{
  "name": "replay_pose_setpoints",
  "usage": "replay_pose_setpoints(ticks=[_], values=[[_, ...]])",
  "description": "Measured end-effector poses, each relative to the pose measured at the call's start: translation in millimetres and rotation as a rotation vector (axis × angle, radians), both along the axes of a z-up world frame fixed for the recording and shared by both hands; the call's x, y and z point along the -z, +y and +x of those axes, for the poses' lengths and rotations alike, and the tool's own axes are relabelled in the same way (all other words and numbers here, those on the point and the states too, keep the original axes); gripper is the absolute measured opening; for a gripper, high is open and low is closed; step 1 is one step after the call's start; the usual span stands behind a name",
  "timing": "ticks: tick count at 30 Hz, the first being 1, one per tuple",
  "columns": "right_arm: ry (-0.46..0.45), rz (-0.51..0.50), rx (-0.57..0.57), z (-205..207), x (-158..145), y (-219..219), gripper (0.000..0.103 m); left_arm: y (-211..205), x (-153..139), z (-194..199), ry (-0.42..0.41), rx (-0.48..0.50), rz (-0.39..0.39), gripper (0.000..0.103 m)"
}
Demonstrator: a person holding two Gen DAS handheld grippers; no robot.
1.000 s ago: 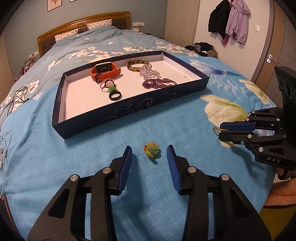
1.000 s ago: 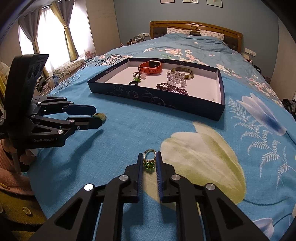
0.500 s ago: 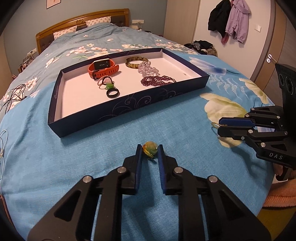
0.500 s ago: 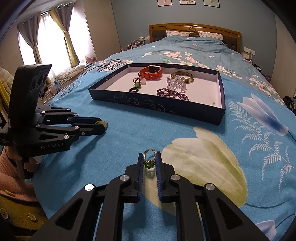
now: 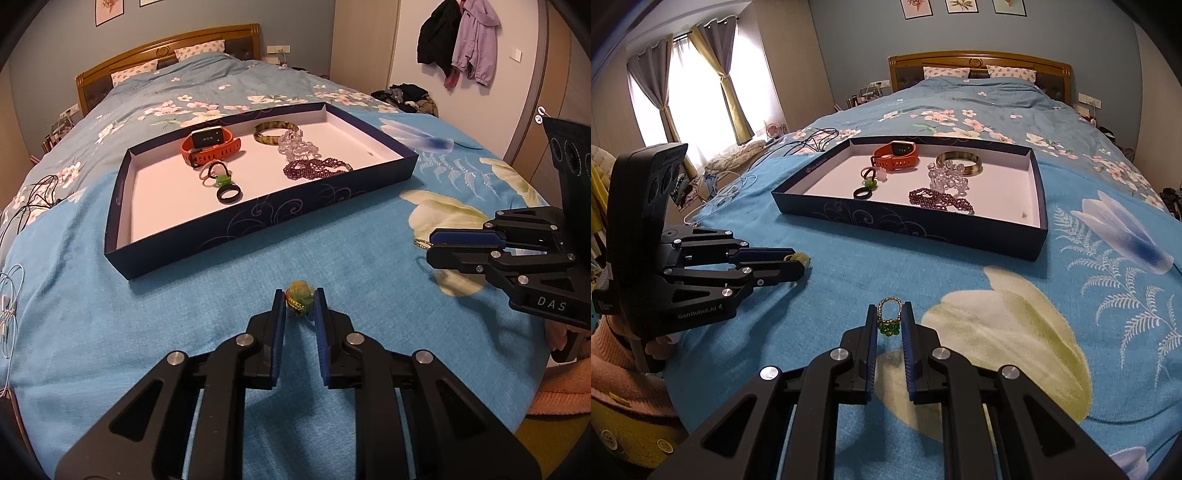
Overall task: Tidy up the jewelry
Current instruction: 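Close the right tool on its ring while the left tool closes on the yellow-green ring, then carry the green-stone ring and yellow-green ring over the box lid with both tools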
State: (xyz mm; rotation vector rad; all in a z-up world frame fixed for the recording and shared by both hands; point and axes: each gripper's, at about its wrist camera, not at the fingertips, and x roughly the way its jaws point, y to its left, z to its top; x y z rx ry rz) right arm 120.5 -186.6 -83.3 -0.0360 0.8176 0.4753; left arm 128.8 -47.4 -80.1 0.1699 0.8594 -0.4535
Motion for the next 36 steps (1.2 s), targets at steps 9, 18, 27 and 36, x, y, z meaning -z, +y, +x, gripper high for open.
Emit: replay_pose_setpoints(ticks=[9,18,27,36], values=[[-0.016,0.027,0.008,2.2,-6.3,-0.6,0.011,4.9,-9.5,-3.2,-0.031,-0.013,-0.021,0.016],[-0.037,0.042,0.005,5.3,-11.9,2.6,0.011,12.9,-22.9,-5.9,-0.067,-0.034,-0.048,0.016],[-0.058,0.06,0.006,8.8,-18.6,3.1,0.011,17.7,-33.7,-7.1,-0.096,-0.047,-0.059,0.016],[-0.075,0.065,-0.002,12.2,-23.6,5.9,0.011,19.5,-40.2,-7.0,-0.115,-0.054,-0.066,0.016]])
